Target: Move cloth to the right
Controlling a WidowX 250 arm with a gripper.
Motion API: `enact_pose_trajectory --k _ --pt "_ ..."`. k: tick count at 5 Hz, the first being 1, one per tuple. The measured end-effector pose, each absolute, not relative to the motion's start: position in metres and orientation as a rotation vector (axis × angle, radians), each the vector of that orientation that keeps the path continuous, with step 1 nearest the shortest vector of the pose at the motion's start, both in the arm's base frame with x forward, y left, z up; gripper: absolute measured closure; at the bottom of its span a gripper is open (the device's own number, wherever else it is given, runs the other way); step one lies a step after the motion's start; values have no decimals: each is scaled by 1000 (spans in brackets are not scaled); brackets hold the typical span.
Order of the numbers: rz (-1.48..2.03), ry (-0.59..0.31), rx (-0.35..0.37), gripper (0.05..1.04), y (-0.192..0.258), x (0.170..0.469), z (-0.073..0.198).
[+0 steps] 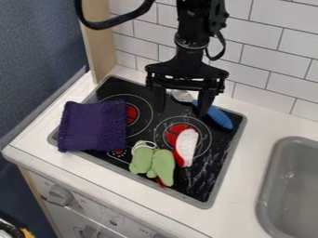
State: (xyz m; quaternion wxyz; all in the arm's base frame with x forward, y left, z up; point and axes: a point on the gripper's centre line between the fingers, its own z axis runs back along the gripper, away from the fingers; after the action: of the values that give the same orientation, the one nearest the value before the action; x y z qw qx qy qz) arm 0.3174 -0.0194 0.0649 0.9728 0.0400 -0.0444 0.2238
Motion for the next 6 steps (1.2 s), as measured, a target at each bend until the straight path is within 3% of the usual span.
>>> enact_pose_trajectory --k 1,3,6 --pt "452 -61 85 83 -20 315 56" --pt "575 -67 64 83 24 316 53" --pt "772 -88 -23 83 109 295 37"
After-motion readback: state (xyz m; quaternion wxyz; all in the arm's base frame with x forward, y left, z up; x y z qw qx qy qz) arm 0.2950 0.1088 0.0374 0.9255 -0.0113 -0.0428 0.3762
